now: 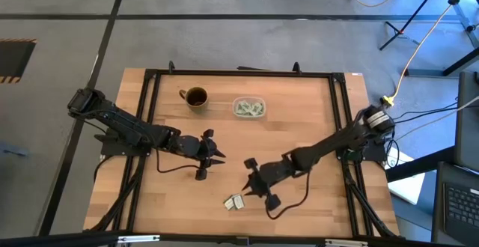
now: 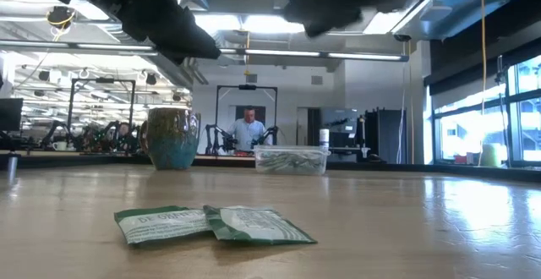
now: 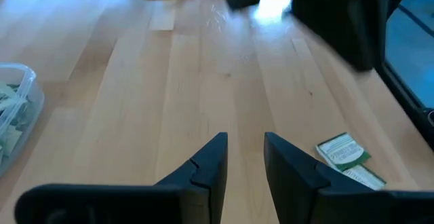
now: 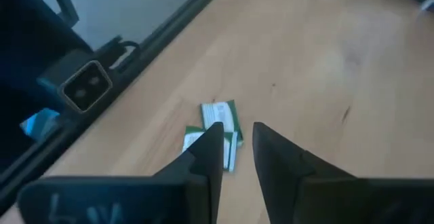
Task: Pick and place Stevia / Truvia into bins
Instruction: Put the truvia packet into the transparent container
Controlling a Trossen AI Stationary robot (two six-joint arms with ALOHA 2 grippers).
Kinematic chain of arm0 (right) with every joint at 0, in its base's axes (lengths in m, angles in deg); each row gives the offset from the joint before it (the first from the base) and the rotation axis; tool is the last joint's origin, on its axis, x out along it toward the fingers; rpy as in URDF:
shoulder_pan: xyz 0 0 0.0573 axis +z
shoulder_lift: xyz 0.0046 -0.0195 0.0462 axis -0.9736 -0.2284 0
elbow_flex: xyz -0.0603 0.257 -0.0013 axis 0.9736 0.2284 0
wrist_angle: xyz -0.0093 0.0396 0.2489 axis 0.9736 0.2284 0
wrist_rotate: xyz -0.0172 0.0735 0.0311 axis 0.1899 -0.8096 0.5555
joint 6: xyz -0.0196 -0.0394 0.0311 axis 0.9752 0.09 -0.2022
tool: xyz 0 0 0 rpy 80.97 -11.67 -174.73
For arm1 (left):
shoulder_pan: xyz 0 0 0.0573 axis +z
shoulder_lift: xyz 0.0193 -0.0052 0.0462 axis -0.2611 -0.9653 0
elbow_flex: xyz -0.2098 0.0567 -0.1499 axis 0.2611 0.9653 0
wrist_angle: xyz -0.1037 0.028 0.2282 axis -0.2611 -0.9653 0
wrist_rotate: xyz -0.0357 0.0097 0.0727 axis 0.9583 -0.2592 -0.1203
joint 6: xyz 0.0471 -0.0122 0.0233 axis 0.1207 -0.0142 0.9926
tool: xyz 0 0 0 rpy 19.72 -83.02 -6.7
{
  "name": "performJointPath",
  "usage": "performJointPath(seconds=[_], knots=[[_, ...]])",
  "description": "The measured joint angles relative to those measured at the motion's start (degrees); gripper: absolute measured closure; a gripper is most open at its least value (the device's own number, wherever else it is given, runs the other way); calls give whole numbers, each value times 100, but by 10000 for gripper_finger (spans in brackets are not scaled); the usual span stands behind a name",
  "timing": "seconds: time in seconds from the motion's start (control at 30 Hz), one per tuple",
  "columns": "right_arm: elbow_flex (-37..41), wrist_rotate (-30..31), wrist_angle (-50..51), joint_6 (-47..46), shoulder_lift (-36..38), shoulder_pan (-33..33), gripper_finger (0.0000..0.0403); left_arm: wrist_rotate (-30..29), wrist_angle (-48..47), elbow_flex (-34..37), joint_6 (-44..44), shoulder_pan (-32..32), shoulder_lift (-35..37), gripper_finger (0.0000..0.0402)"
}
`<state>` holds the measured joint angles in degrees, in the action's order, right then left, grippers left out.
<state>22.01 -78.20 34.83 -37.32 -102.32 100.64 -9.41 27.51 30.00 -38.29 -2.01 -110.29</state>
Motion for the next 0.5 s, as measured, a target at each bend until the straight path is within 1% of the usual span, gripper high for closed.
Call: performJointPath(seconds=[0.1, 0.2, 0.3, 0.5], knots=[[8, -6, -362, -12, -361, 11, 323, 2, -11, -4, -3, -2, 0, 309], [4, -170, -749, -16, -690, 25, 324, 9, -12, -4, -4, -13, 0, 309], [4, -375, -898, -45, -933, 43, 324, 22, -15, -4, -7, -13, 0, 311], [4, -386, -1169, -137, -1324, 108, 324, 15, -35, -4, -7, -11, 0, 313]])
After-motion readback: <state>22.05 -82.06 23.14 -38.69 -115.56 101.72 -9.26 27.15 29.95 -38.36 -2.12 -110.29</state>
